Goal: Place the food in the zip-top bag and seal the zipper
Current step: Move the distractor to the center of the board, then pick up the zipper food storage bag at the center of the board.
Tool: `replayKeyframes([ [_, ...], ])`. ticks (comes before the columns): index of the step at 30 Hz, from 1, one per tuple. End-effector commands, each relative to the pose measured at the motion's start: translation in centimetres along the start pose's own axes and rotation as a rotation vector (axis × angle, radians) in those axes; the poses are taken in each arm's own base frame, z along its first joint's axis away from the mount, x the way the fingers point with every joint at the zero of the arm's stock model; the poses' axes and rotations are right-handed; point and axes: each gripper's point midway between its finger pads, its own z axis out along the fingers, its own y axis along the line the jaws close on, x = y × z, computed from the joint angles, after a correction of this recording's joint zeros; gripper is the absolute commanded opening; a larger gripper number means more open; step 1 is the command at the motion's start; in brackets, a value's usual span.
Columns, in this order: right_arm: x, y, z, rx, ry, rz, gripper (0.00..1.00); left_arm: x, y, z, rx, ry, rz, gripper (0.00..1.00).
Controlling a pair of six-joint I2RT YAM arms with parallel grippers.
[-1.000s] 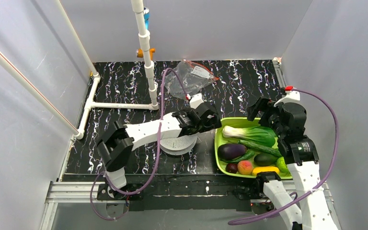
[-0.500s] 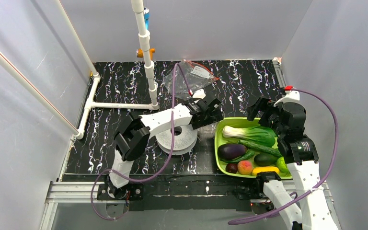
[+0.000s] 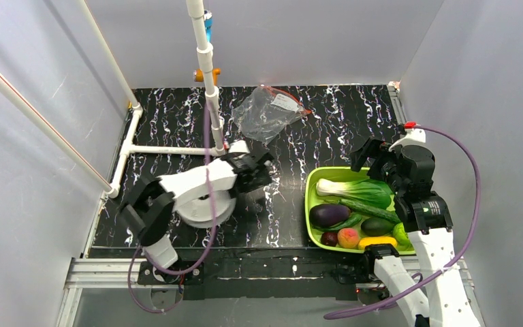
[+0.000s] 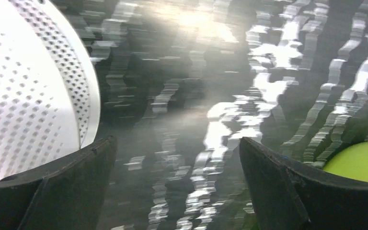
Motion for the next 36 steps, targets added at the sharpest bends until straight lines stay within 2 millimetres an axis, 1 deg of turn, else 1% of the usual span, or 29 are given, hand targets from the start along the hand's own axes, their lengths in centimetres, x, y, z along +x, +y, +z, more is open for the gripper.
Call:
replayKeyframes([
  [1,-0.3,1.4,0.6,-0.068,-0.007,0.024,1.0,-6.4,10.7,-3.3,-0.141,-0.231,0.039,0.99],
  [2,-0.2,1.6,0.7,-0.077,0.003,0.028,1.0,-7.4,12.0,-3.7,-0.147,-0.253,0.056,1.0],
  [4,0.2,1.8,1.0,-0.087,0.02,0.038,1.0,-9.3,14.0,-5.2,-0.153,-0.304,0.074,1.0],
  [5,0.3,1.9,1.1,-0.091,0.028,0.042,1.0,-9.9,14.7,-6.1,-0.147,-0.323,0.083,0.99],
  [8,0.5,2.2,1.4,-0.104,0.042,0.049,1.0,-10.4,14.3,-8.4,-0.053,-0.328,0.115,0.99],
  [10,0.6,2.8,1.6,-0.129,0.052,0.059,1.0,-8.9,11.5,-9.7,0.153,-0.271,0.168,0.99],
  [11,0.7,3.0,1.7,-0.14,0.055,0.063,1.0,-8.4,10.7,-10.2,0.221,-0.257,0.188,1.0],
  [13,0.9,3.6,2.0,-0.162,0.075,0.072,1.0,-8.0,9.2,-11.6,0.332,-0.246,0.214,1.0],
  [15,1.2,4.0,2.3,-0.176,0.102,0.082,1.0,-8.0,8.5,-12.6,0.382,-0.246,0.234,1.0],
  [17,1.8,4.8,3.0,-0.189,0.149,0.099,1.0,-8.5,7.6,-14.0,0.439,-0.259,0.268,1.0],
  [19,2.4,6.0,3.6,-0.206,0.197,0.106,1.0,-9.1,6.9,-15.0,0.476,-0.281,0.294,0.99],
  [20,3.0,7.3,4.3,-0.216,0.244,0.117,1.0,-10.3,5.8,-16.1,0.515,-0.325,0.328,0.99],
  [21,3.3,8.3,4.6,-0.229,0.268,0.109,1.0,-11.0,5.3,-16.7,0.533,-0.353,0.342,1.0],
  [23,3.6,10.2,5.8,-0.235,0.317,0.076,1.0,-12.4,3.9,-18.1,0.59,-0.415,0.365,0.99],
  [24,3.7,10.9,6.1,-0.235,0.338,0.047,1.0,-13.3,2.8,-19.2,0.634,-0.452,0.376,1.0],
  [26,3.3,12.2,7.8,-0.204,0.388,0.001,1.0,-14.0,0.5,-21.3,0.755,-0.488,0.415,0.99],
  [28,2.9,12.6,9.4,-0.157,0.416,-0.015,1.0,-14.6,-1.2,-23.0,0.838,-0.519,0.456,0.99],
  [30,2.0,12.9,11.8,-0.09,0.406,0.016,1.0,-15.0,-2.4,-23.6,0.878,-0.534,0.514,0.99],
  [31,1.5,12.8,13.0,-0.044,0.393,0.042,1.0,-15.1,-2.6,-23.5,0.88,-0.543,0.548,1.0],
  [33,1.1,12.7,15.1,0.032,0.395,0.091,1.0,-15.3,-2.5,-23.1,0.853,-0.567,0.587,0.99],
  [36,1.0,13.3,18.3,0.099,0.404,0.173,1.0,-15.5,-1.3,-23.0,0.812,-0.628,0.606,0.99],
])
